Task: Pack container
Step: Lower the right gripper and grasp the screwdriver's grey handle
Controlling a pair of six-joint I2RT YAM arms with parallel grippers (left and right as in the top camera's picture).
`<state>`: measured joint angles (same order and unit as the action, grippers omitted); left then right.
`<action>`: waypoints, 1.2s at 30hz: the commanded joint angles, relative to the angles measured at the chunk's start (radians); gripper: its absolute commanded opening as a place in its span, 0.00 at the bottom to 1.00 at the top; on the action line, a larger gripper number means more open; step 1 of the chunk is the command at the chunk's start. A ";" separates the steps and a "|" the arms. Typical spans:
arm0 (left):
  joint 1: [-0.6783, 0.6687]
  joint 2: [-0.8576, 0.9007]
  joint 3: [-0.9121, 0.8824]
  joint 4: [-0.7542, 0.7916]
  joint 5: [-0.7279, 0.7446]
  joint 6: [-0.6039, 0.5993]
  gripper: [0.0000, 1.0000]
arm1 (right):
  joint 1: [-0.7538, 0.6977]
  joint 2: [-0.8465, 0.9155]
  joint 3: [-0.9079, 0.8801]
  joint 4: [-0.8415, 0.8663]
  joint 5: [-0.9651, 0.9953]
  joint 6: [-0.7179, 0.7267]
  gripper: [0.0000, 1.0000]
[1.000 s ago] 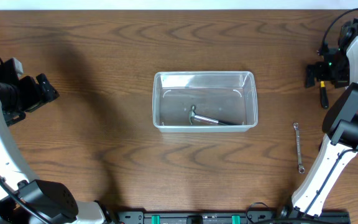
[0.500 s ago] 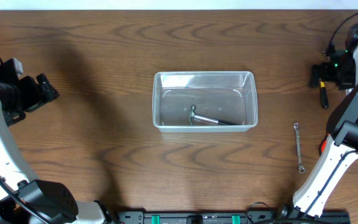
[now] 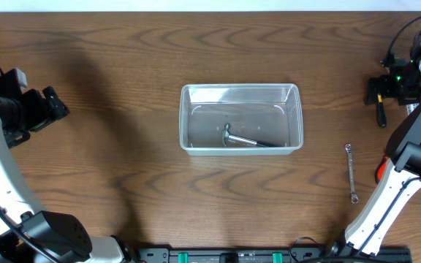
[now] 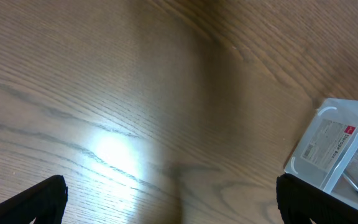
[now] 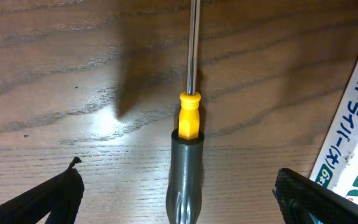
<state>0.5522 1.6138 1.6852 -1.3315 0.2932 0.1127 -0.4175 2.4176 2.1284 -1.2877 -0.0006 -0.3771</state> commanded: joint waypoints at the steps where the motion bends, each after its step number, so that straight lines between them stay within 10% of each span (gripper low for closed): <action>1: 0.004 0.001 0.000 -0.002 0.010 0.014 0.98 | 0.006 0.016 0.004 -0.002 0.017 -0.021 0.99; 36: 0.004 0.001 0.000 -0.003 0.010 0.014 0.98 | 0.050 0.089 0.003 0.029 0.080 -0.020 0.99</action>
<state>0.5522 1.6138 1.6852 -1.3315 0.2932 0.1127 -0.3744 2.4878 2.1292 -1.2652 0.0608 -0.3878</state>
